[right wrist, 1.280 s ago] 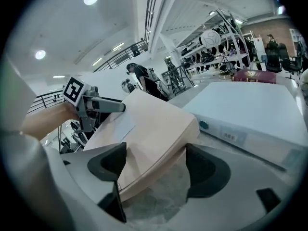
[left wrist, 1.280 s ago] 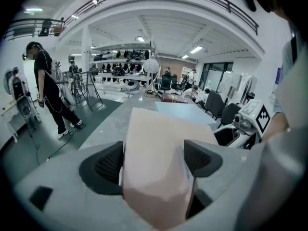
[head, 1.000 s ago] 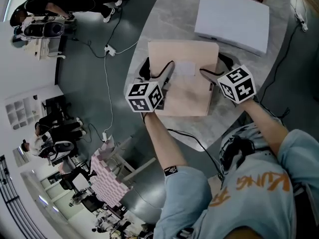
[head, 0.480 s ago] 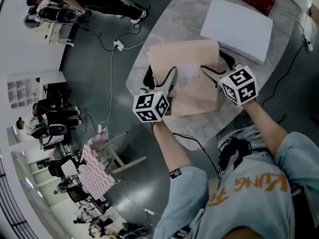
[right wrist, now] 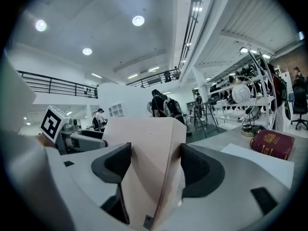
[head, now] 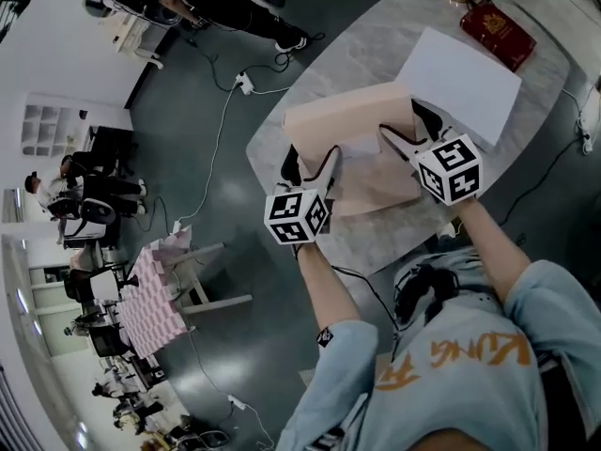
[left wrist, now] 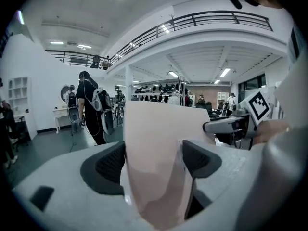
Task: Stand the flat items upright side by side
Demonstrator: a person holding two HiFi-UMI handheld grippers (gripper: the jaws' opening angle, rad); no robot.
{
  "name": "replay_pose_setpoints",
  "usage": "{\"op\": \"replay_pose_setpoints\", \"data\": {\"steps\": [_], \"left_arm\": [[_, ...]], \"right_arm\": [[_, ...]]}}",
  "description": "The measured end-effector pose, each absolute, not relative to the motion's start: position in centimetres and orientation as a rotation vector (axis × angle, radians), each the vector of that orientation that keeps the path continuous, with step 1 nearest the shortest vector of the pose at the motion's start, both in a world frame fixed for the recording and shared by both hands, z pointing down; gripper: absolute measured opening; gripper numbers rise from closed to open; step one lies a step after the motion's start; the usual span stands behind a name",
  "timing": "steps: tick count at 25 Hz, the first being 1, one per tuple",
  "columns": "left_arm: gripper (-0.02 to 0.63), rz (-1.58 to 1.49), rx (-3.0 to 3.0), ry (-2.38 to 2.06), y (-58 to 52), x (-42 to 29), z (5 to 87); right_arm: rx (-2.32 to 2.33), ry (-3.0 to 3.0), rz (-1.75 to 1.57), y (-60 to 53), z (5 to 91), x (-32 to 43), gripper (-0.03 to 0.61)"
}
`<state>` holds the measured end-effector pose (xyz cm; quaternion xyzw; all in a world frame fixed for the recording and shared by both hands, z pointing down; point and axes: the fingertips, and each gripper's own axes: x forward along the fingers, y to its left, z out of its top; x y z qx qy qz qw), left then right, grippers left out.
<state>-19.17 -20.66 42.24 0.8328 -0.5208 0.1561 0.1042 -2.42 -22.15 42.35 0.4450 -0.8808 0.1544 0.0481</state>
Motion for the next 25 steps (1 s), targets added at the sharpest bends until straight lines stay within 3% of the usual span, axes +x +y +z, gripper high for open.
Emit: {"op": "replay_pose_setpoints", "data": {"steps": [12, 25], "left_arm": [[0.351, 0.353, 2.269, -1.816, -15.1, -22.0, 42.0], [0.356, 0.363, 2.181, -1.971, -13.3, -22.9, 44.0]], "right_arm": [[1.111, -2.743, 0.06, -19.9, 39.3, -5.9, 0.317], [1.032, -2.75, 0.029, -19.1, 40.5, -7.2, 0.326]]}}
